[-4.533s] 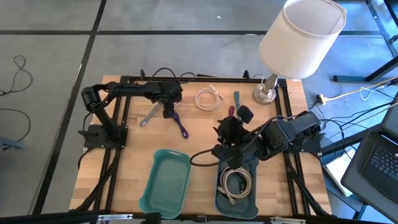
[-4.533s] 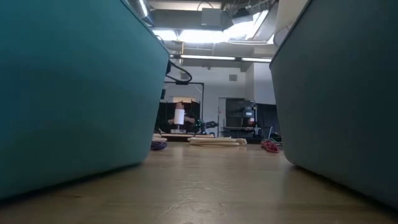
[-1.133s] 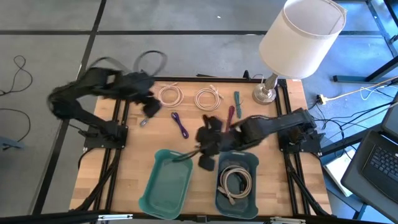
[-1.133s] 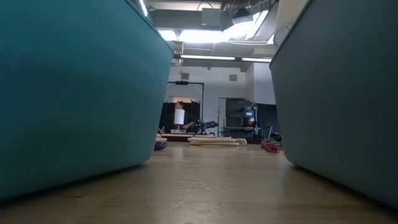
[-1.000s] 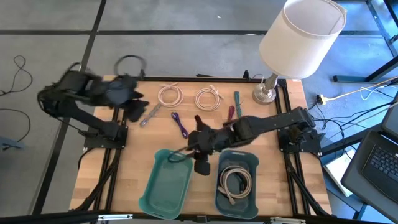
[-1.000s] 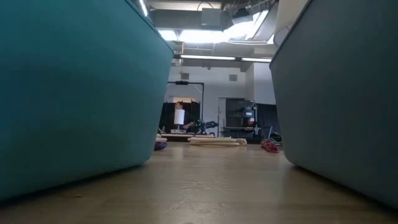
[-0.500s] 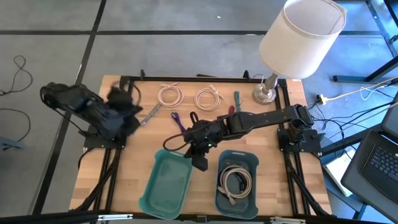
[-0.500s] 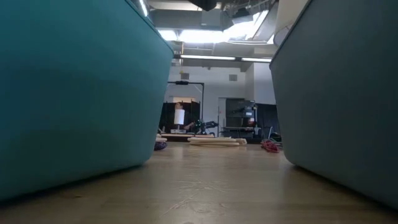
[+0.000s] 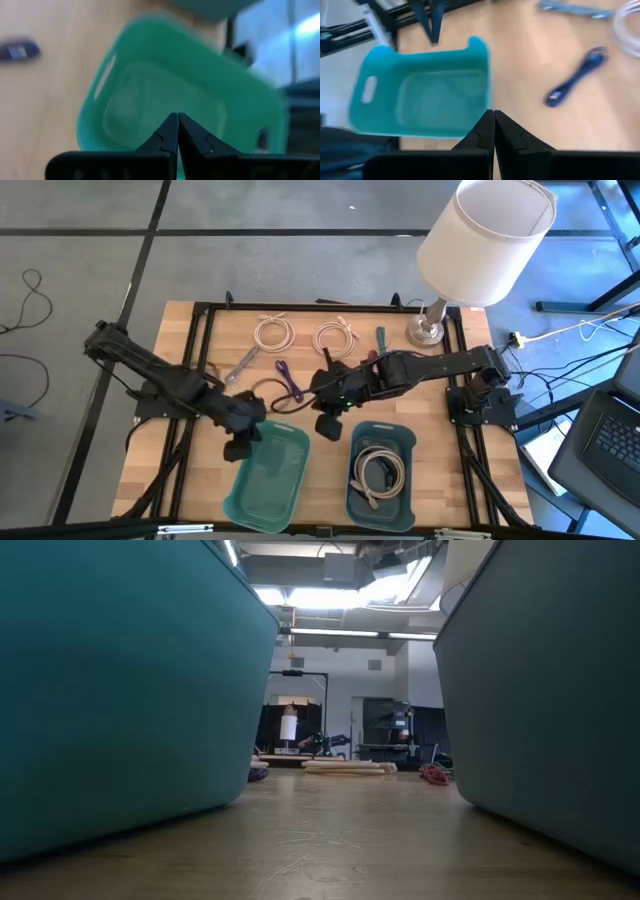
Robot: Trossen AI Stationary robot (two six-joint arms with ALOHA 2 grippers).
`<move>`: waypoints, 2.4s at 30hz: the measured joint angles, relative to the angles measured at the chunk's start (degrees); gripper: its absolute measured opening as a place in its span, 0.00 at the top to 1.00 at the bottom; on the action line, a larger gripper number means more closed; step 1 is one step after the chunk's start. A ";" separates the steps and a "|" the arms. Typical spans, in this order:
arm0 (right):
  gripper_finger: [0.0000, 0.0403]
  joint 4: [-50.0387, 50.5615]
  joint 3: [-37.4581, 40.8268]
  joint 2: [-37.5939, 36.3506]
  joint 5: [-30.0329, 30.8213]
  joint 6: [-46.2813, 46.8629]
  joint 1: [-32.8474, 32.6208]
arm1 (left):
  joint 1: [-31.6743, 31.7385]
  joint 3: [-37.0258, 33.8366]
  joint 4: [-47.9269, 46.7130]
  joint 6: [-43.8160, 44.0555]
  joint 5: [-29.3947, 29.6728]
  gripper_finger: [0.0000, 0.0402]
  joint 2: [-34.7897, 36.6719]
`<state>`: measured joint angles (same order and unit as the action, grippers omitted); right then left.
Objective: Pick and place USB-C Cables
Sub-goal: Adjust the green bin, then put the left brown HDMI cable into the blue bin
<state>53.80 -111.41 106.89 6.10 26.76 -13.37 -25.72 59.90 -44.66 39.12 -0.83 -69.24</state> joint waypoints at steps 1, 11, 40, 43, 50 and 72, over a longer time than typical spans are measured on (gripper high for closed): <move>0.99 0.46 -0.25 -0.35 1.47 0.00 -0.06 | 0.68 -0.58 -0.18 -0.80 -1.77 1.00 -1.46; 0.97 0.44 -0.51 -3.10 7.42 0.02 -1.39 | 9.38 -1.47 0.32 -15.99 -7.78 1.00 -16.16; 0.98 2.52 -0.51 -3.22 9.34 1.33 -3.98 | 25.76 -1.40 0.17 -22.57 -15.25 1.00 -18.00; 0.98 3.37 -0.51 -3.22 9.36 1.31 -3.98 | 24.31 -0.06 -0.22 -21.47 -16.65 1.00 -15.52; 0.97 3.74 -0.51 -3.22 9.36 1.33 -3.74 | 23.24 8.33 -0.31 -23.34 -4.78 1.00 -5.91; 0.97 -4.32 -0.47 -3.19 7.21 1.44 -3.74 | 65.45 17.49 -6.21 -42.35 -6.41 0.96 -22.82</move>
<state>49.47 -111.87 103.70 13.31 28.20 -17.10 39.73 77.40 -50.87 -3.23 -7.24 -92.06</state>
